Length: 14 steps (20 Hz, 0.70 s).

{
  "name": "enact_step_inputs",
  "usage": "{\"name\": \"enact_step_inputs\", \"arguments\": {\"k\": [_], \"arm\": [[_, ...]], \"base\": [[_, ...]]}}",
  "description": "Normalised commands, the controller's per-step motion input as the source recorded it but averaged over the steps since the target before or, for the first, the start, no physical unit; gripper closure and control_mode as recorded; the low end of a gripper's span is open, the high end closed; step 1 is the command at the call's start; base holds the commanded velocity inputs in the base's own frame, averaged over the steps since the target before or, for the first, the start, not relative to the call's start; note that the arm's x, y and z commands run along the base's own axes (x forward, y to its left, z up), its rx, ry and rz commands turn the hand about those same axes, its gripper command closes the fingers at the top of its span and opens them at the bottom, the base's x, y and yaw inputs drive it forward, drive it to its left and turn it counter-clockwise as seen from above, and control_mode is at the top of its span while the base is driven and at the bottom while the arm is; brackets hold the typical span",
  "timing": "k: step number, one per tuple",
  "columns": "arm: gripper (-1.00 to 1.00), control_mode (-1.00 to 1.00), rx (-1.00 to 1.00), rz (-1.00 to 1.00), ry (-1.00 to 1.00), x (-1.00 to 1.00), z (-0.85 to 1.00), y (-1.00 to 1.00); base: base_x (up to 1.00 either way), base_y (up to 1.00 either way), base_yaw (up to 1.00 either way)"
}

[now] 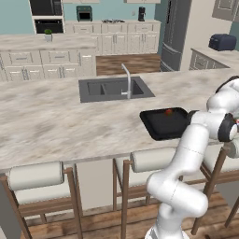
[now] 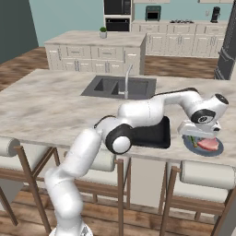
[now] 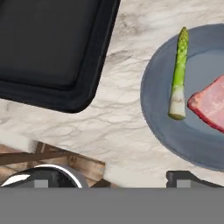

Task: Create a steak meal by picking up the steak and asparagus from the tray and placing them on the plate. Leave the strawberry on the tray.

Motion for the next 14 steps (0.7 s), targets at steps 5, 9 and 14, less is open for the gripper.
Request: {"name": "enact_step_inputs", "arguments": {"k": [5, 9, 14], "arm": [[-1.0, -1.0, -0.28, 0.06, -0.13, -0.77, -0.02, 1.0], [-1.0, -1.0, -0.26, 0.1, -0.18, -0.52, 0.47, 1.0], [-1.0, -1.0, -0.21, 0.06, -0.28, -0.6, 0.7, 0.97]], "base": [[0.0, 0.0, 0.0], [0.0, 0.0, 0.0], [0.0, 0.0, 0.0]]}}
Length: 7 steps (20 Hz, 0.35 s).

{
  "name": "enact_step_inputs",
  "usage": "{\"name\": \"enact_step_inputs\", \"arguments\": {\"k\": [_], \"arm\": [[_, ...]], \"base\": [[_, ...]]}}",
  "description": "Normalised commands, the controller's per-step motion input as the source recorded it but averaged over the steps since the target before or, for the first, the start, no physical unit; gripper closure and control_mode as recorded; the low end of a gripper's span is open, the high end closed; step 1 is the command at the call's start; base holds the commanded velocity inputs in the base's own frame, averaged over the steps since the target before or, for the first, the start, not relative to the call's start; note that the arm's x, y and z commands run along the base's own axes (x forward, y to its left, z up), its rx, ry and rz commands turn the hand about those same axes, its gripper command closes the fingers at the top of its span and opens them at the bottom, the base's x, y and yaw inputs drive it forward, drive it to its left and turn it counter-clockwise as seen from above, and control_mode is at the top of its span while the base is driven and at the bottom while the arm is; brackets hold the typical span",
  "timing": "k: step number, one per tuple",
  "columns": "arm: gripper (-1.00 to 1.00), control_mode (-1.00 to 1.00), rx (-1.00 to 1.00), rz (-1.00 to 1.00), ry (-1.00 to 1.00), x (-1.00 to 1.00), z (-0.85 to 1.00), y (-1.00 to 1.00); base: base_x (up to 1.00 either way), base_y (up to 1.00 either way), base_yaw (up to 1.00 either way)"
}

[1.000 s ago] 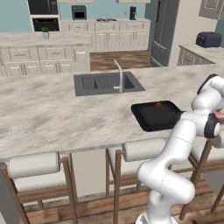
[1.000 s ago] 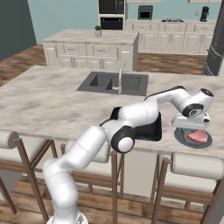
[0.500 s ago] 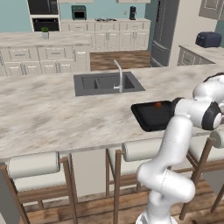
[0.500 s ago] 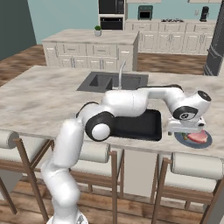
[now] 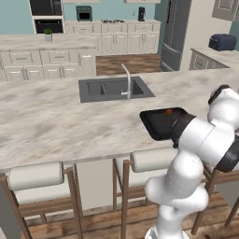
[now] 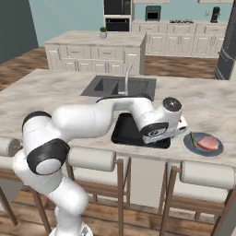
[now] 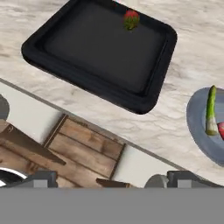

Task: Create a steak meal by picking up the steak and asparagus from the tray and placing them on the plate. Leave the strawberry on the tray.

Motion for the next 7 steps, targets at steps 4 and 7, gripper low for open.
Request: {"name": "enact_step_inputs", "arguments": {"k": [4, 7], "arm": [[-1.0, -1.0, -0.13, 0.03, -0.26, -0.55, 0.97, 0.7], [-1.0, -1.0, -0.09, 0.03, -0.22, -0.49, 1.0, 0.56]], "base": [[0.0, 0.0, 0.0], [0.0, 0.0, 0.0]]}}
